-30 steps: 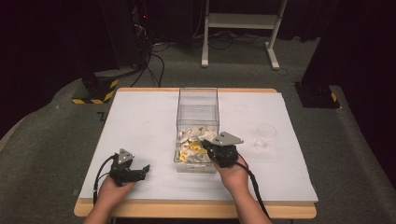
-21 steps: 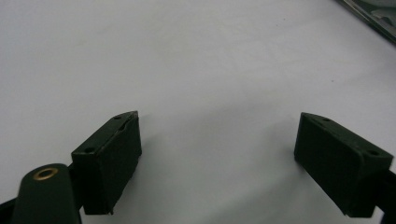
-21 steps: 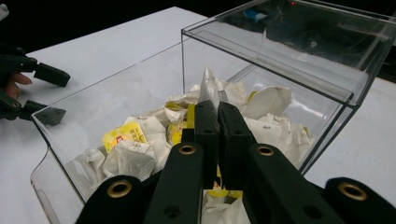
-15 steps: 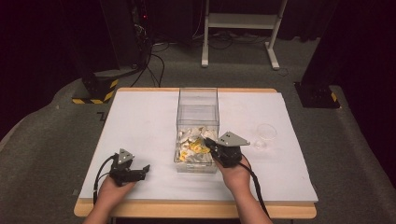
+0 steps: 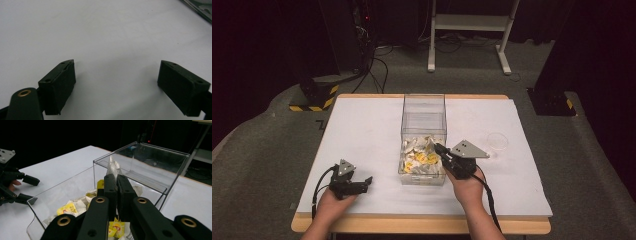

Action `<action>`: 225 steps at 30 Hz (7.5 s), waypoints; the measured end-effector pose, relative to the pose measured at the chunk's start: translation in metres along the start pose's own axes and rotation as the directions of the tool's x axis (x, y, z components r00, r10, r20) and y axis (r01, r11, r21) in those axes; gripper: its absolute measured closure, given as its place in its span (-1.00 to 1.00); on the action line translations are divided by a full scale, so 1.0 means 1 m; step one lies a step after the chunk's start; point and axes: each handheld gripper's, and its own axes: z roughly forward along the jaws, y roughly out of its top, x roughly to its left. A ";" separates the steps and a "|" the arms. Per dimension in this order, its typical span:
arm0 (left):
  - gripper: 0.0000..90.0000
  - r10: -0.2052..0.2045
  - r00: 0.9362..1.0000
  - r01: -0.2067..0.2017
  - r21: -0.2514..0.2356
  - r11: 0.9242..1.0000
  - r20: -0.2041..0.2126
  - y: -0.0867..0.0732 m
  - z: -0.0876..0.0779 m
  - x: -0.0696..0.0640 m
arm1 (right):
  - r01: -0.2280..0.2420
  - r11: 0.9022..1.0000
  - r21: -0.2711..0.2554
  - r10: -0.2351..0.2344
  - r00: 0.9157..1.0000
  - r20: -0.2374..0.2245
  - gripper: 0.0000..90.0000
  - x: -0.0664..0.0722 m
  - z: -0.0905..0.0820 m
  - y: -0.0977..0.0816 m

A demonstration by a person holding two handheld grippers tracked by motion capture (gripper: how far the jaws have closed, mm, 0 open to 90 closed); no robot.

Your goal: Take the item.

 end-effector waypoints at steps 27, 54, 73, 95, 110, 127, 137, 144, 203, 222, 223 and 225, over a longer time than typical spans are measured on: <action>-0.66 0.000 1.000 0.000 0.000 1.000 0.000 0.000 0.000 0.000 | -0.024 0.996 -0.086 0.028 0.998 0.054 0.95 -0.018 -0.022 0.008; -0.66 0.000 1.000 0.000 -0.001 1.000 -0.001 0.000 0.000 0.000 | -0.085 0.989 -0.124 0.104 0.981 0.163 0.95 -0.060 -0.047 0.003; -0.66 0.001 1.000 -0.001 -0.001 1.000 -0.001 0.000 0.000 0.000 | -0.152 0.980 -0.130 0.179 0.956 0.233 0.95 -0.095 -0.058 -0.014; -0.66 0.002 1.000 -0.002 -0.001 1.000 -0.001 0.000 0.000 0.000 | -0.183 0.975 -0.126 0.213 0.929 0.303 0.95 -0.115 -0.068 -0.026; -0.66 0.000 1.000 0.000 -0.001 1.000 0.000 0.000 0.000 0.000 | -0.196 0.972 -0.131 0.232 0.900 0.368 0.95 -0.128 -0.080 -0.033; -0.66 0.000 1.000 0.000 -0.001 1.000 0.000 0.000 0.000 0.000 | -0.207 0.974 -0.097 0.228 0.889 0.397 0.95 -0.133 -0.076 -0.043; -0.66 0.001 1.000 -0.001 0.000 1.000 0.000 0.000 0.000 0.000 | -0.225 0.973 -0.055 0.228 0.885 0.405 0.95 -0.136 -0.069 -0.053; -0.66 0.001 1.000 -0.001 0.000 1.000 0.000 0.000 0.000 0.000 | -0.236 0.971 -0.028 0.226 0.884 0.410 0.95 -0.138 -0.066 -0.057; -0.66 0.000 1.000 0.000 -0.001 1.000 0.000 0.000 0.000 0.000 | -0.151 0.985 0.088 0.111 0.931 0.349 0.02 -0.090 -0.020 -0.045; -0.66 -0.001 1.000 0.001 0.000 1.000 0.000 0.000 0.000 0.000 | -0.147 0.954 0.262 0.079 0.964 0.252 -0.11 -0.055 0.031 -0.076; -0.66 0.000 1.000 0.000 0.000 1.000 0.000 0.000 0.000 0.000 | -0.148 0.952 0.269 0.079 0.965 0.252 -0.11 -0.055 0.032 -0.078; -0.66 0.000 1.000 0.000 -0.001 1.000 0.000 0.000 0.000 0.000 | -0.158 0.946 0.284 0.086 0.965 0.249 -0.12 -0.054 0.035 -0.082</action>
